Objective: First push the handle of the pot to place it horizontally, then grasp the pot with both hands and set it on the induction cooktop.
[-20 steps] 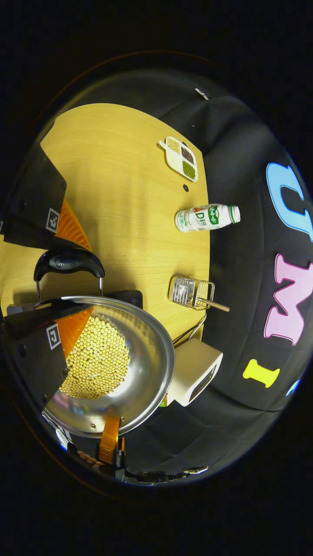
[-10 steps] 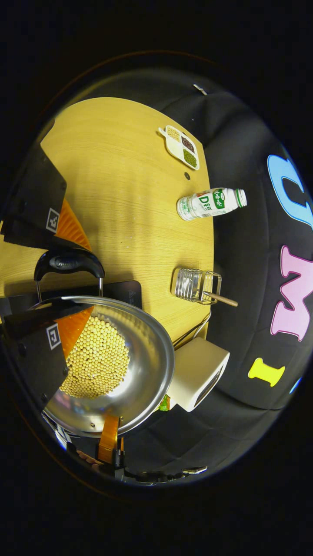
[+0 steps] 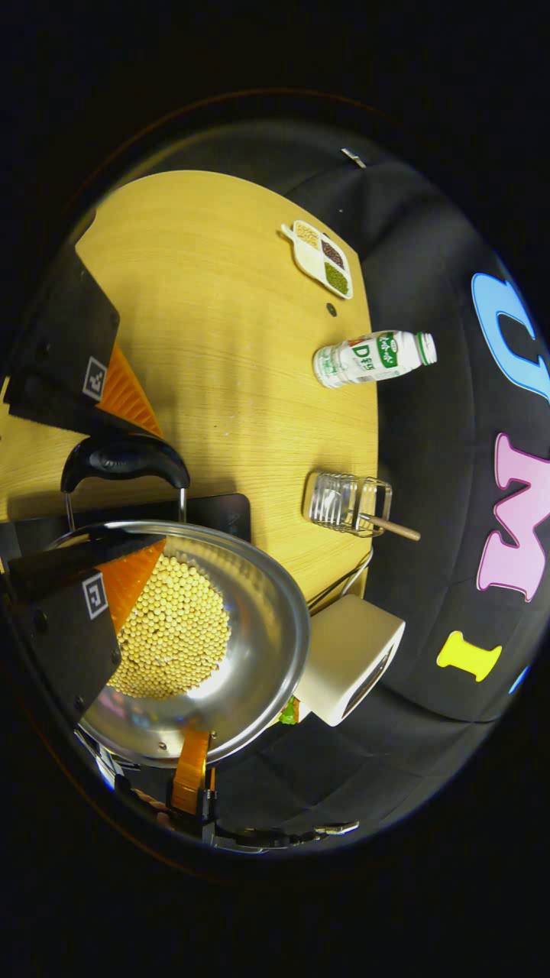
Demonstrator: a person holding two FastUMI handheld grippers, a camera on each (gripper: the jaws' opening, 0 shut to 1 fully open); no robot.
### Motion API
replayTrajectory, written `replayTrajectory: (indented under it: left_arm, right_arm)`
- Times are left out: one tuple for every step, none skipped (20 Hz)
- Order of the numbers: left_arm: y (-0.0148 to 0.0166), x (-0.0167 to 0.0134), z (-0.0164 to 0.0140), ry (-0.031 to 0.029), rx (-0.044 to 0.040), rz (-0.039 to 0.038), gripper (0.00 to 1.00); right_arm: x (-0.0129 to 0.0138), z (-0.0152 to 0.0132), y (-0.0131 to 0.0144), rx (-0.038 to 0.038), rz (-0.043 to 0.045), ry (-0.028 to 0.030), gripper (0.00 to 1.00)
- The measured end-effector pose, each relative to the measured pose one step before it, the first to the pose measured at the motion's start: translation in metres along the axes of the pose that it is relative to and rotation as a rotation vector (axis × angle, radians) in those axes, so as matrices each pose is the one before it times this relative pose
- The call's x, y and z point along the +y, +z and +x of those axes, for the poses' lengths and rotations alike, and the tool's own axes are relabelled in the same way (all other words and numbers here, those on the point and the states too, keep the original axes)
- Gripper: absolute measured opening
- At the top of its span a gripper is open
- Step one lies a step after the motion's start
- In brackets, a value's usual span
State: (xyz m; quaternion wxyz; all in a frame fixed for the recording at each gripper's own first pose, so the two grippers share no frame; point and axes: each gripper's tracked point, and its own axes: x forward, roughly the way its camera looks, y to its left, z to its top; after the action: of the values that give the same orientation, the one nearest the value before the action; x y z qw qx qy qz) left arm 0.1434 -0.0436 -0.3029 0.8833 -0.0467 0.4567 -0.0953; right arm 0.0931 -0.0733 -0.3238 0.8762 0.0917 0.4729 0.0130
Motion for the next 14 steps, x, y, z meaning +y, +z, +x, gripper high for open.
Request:
replayTrajectory:
  left_arm:
    - [-0.00300, 0.00041, 0.00068, -0.00133, 0.00084, -0.01690, 0.70]
    - [0.00068, 0.00056, -0.00258, 0.00124, -0.00975, -0.01507, 0.84]
    - [-0.00132, -0.00104, -0.00135, -0.00692, -0.01182, -0.01879, 0.95]
    - [0.00049, -0.00025, -0.00286, -0.00413, -0.01108, -0.01506, 0.96]
    - [0.00006, 0.00020, -0.00174, 0.00124, -0.00819, -0.00703, 0.96]
    - [0.00115, 0.00200, -0.00261, 0.00847, -0.00485, 0.00245, 0.96]
    - [0.00059, 0.00177, -0.00339, 0.01162, -0.00730, 0.00672, 0.96]
    - [0.00216, 0.00203, -0.00531, 0.00933, -0.00820, 0.00985, 0.96]
    - [0.00218, 0.00033, -0.00410, 0.00703, -0.01095, 0.01092, 0.96]
    - [0.00287, 0.00049, -0.00542, 0.00532, -0.01060, 0.01020, 0.96]
    - [0.00329, -0.00047, -0.00570, 0.00533, -0.01607, 0.00974, 0.96]
    - [0.00558, -0.00021, -0.00694, 0.00412, -0.01739, 0.00838, 0.96]
    - [0.00451, -0.00065, -0.00600, 0.00192, -0.02023, 0.00410, 0.96]
    - [0.00672, -0.00106, -0.00763, 0.00129, -0.02301, -0.00066, 0.96]
  right_arm:
    - [0.00020, 0.00015, 0.00252, -0.00742, -0.00114, -0.00147, 0.63]
    - [0.00197, -0.00493, -0.00169, -0.00640, 0.00239, 0.00098, 0.60]
    - [-0.00186, -0.00253, 0.00273, -0.01155, 0.00254, -0.00602, 0.76]
    - [-0.00280, -0.00179, 0.00308, -0.01202, 0.00375, -0.00614, 0.88]
    - [-0.00220, 0.00110, 0.00060, -0.00707, 0.00473, -0.00722, 1.00]
    - [-0.00061, -0.00650, 0.00145, -0.00720, 0.00526, -0.00640, 0.99]
    - [-0.00103, -0.00206, 0.00083, -0.00753, 0.00380, -0.00519, 0.99]
    - [-0.00021, -0.00302, 0.00124, -0.01016, 0.00278, -0.00292, 0.99]
    - [0.00016, -0.00563, 0.00398, -0.01700, 0.00315, -0.00176, 0.99]
    - [0.00076, -0.00461, 0.00399, -0.01974, 0.00302, -0.00365, 0.99]
    - [0.00168, -0.00670, 0.00476, -0.02167, 0.00326, -0.00330, 0.99]
    - [-0.00066, -0.00849, 0.00554, -0.02483, -0.00061, -0.00719, 0.99]
    - [0.00098, -0.00804, 0.00792, -0.02971, -0.00282, -0.00919, 0.99]
    - [0.00106, -0.00880, 0.00766, -0.03368, -0.00468, -0.00613, 0.99]
